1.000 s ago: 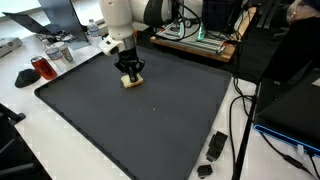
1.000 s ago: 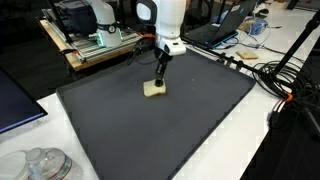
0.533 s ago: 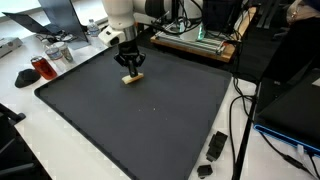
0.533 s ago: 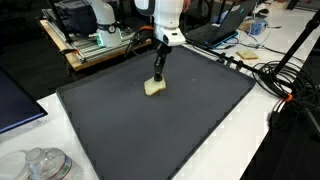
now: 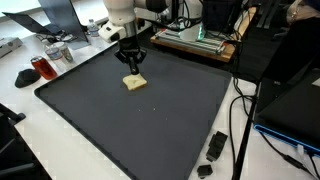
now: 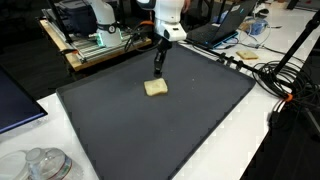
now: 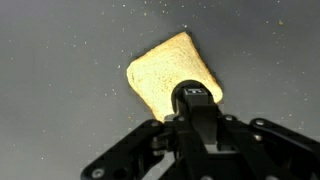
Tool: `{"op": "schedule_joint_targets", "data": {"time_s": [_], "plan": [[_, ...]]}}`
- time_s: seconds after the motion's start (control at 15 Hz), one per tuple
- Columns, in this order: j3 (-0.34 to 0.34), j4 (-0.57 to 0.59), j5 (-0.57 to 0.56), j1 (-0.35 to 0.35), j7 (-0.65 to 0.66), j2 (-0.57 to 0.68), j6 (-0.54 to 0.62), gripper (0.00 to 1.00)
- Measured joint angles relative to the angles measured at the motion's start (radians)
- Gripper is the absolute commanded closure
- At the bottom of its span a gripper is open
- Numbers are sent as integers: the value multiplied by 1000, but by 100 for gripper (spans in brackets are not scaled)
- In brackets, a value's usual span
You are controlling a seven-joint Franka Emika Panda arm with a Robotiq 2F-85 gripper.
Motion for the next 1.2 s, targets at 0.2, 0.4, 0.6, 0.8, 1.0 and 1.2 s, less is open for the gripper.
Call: {"op": "schedule_joint_targets", "data": {"time_s": [0.2, 0.4, 0.6, 0.8, 1.0, 1.2], "plan": [[0, 0, -1, 19, 52, -12, 0, 95], [2, 1, 0, 55, 134, -29, -1, 95], [3, 12, 0, 96, 259, -46, -22, 95], [2, 30, -3, 137, 427, -52, -43, 95], [-1, 45, -17, 179, 594, -52, -46, 78], [-1, 46, -17, 186, 603, -49, -45, 78]]}}
